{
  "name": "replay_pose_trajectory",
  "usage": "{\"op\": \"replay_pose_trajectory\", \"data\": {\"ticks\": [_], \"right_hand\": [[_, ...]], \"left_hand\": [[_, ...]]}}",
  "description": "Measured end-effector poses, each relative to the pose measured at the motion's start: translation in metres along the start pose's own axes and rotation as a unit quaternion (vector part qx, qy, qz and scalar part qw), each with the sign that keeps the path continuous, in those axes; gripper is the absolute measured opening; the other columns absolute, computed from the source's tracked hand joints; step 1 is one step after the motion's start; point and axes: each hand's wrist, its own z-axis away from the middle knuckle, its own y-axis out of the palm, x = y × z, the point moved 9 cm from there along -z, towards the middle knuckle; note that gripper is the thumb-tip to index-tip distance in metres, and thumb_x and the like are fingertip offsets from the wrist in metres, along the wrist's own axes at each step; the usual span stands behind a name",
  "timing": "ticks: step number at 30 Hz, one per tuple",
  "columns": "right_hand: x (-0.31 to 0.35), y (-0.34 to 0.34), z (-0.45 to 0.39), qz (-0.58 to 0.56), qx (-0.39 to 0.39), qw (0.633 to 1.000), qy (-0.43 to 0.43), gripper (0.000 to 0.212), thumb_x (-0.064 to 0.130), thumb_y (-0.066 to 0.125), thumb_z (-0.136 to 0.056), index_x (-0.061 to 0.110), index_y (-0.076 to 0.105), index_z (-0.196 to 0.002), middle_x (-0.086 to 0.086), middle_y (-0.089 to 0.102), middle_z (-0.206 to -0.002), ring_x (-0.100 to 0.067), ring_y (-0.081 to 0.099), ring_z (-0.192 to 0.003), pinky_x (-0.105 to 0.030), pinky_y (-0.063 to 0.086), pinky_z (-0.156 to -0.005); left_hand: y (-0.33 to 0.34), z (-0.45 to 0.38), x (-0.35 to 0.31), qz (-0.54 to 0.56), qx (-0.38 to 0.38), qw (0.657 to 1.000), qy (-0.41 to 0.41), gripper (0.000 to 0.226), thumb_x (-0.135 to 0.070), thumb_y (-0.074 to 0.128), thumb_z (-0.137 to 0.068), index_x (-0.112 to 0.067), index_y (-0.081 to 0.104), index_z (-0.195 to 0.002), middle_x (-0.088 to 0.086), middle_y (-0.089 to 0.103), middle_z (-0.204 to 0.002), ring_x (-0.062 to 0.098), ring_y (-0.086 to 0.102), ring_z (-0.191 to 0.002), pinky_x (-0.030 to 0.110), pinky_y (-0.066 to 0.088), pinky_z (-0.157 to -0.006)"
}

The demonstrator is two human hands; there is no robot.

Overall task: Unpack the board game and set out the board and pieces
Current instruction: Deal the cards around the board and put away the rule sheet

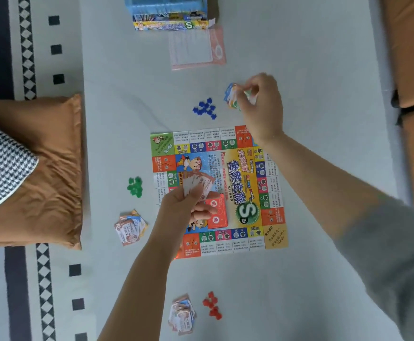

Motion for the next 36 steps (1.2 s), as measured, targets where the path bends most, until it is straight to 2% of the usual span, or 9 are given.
{"op": "replay_pose_trajectory", "data": {"ticks": [2, 5, 8, 11, 14, 17, 25, 30, 36], "right_hand": [[0.022, -0.004, 0.047, -0.088, 0.078, 0.993, 0.025, 0.017, 0.029, 0.056, -0.091, 0.012, 0.061, -0.088, 0.001, 0.062, -0.084, -0.006, 0.054, -0.071, -0.016, 0.043, -0.067], [0.045, 0.010, 0.123, -0.111, 0.271, 0.954, 0.063, 0.023, 0.037, 0.059, -0.090, 0.016, 0.069, -0.090, 0.012, 0.065, -0.081, 0.004, 0.054, -0.067, -0.012, 0.042, -0.065], [0.049, 0.019, 0.166, -0.125, 0.324, 0.934, 0.088, 0.017, 0.042, 0.067, -0.082, 0.026, 0.071, -0.086, 0.019, 0.064, -0.079, 0.001, 0.054, -0.066, -0.013, 0.042, -0.061], [0.053, 0.030, 0.188, -0.153, 0.355, 0.916, 0.106, 0.014, 0.037, 0.071, -0.080, 0.023, 0.073, -0.083, 0.021, 0.064, -0.071, -0.001, 0.051, -0.061, -0.013, 0.041, -0.057], [0.065, 0.035, 0.201, -0.162, 0.358, 0.914, 0.098, 0.011, 0.032, 0.072, -0.080, 0.021, 0.073, -0.080, 0.017, 0.065, -0.070, -0.006, 0.052, -0.060, -0.020, 0.042, -0.058], [0.081, 0.040, 0.215, -0.162, 0.349, 0.920, 0.080, 0.009, 0.029, 0.072, -0.081, 0.020, 0.072, -0.080, 0.014, 0.062, -0.067, 0.001, 0.051, -0.057, -0.010, 0.037, -0.055], [0.110, 0.059, 0.264, -0.158, 0.343, 0.924, 0.063, 0.015, 0.026, 0.072, -0.082, 0.011, 0.073, -0.082, 0.011, 0.065, -0.069, 0.004, 0.054, -0.060, -0.008, 0.040, -0.058], [0.114, 0.090, 0.273, -0.092, 0.283, 0.955, 0.013, 0.017, 0.025, 0.067, -0.086, 0.009, 0.069, -0.083, 0.005, 0.067, -0.075, -0.007, 0.059, -0.066, -0.015, 0.042, -0.061], [0.129, 0.156, 0.260, 0.002, 0.262, 0.960, -0.094, 0.018, 0.023, 0.062, -0.088, 0.007, 0.066, -0.082, -0.006, 0.065, -0.080, -0.018, 0.056, -0.077, -0.032, 0.047, -0.067]], "left_hand": [[-0.006, 0.009, 0.004, 0.005, -0.008, 1.000, -0.003, 0.017, -0.018, 0.050, -0.096, -0.012, 0.064, -0.103, 0.006, 0.075, -0.082, 0.015, 0.068, -0.062, 0.023, 0.056, -0.061], [-0.013, 0.025, 0.015, 0.015, -0.014, 1.000, -0.013, 0.013, -0.016, 0.054, -0.094, -0.012, 0.065, -0.099, 0.004, 0.073, -0.074, 0.015, 0.068, -0.062, 0.021, 0.055, -0.059], [-0.021, 0.039, 0.022, 0.008, -0.009, 1.000, -0.009, 0.013, -0.017, 0.056, -0.093, -0.010, 0.065, -0.099, 0.006, 0.073, -0.076, 0.017, 0.069, -0.065, 0.022, 0.056, -0.062], [-0.035, 0.052, 0.030, -0.003, -0.008, 1.000, -0.010, 0.015, -0.018, 0.056, -0.093, -0.009, 0.065, -0.100, 0.008, 0.073, -0.078, 0.018, 0.070, -0.067, 0.023, 0.056, -0.063], [-0.046, 0.064, 0.035, 0.021, 0.002, 1.000, -0.012, 0.018, -0.019, 0.052, -0.095, -0.008, 0.064, -0.103, 0.011, 0.073, -0.080, 0.020, 0.070, -0.068, 0.025, 0.057, -0.065], [-0.059, 0.079, 0.039, 0.051, 0.005, 0.999, 0.002, 0.022, -0.019, 0.046, -0.099, -0.009, 0.065, -0.101, 0.012, 0.073, -0.079, 0.021, 0.071, -0.070, 0.025, 0.057, -0.066], [-0.114, 0.117, 0.065, 0.030, -0.074, 0.996, 0.026, 0.017, -0.022, 0.052, -0.096, -0.013, 0.064, -0.103, 0.005, 0.074, -0.093, 0.025, 0.073, -0.080, 0.025, 0.057, -0.064], [-0.167, 0.137, 0.084, 0.010, -0.154, 0.987, 0.042, 0.015, -0.024, 0.050, -0.097, -0.017, 0.062, -0.101, 0.004, 0.074, -0.089, 0.020, 0.072, -0.070, 0.021, 0.055, -0.058], [-0.202, 0.151, 0.110, 0.023, -0.147, 0.989, 0.010, 0.018, -0.022, 0.051, -0.097, -0.009, 0.062, -0.092, 0.001, 0.064, -0.066, 0.013, 0.058, -0.050, 0.019, 0.047, -0.049]]}}
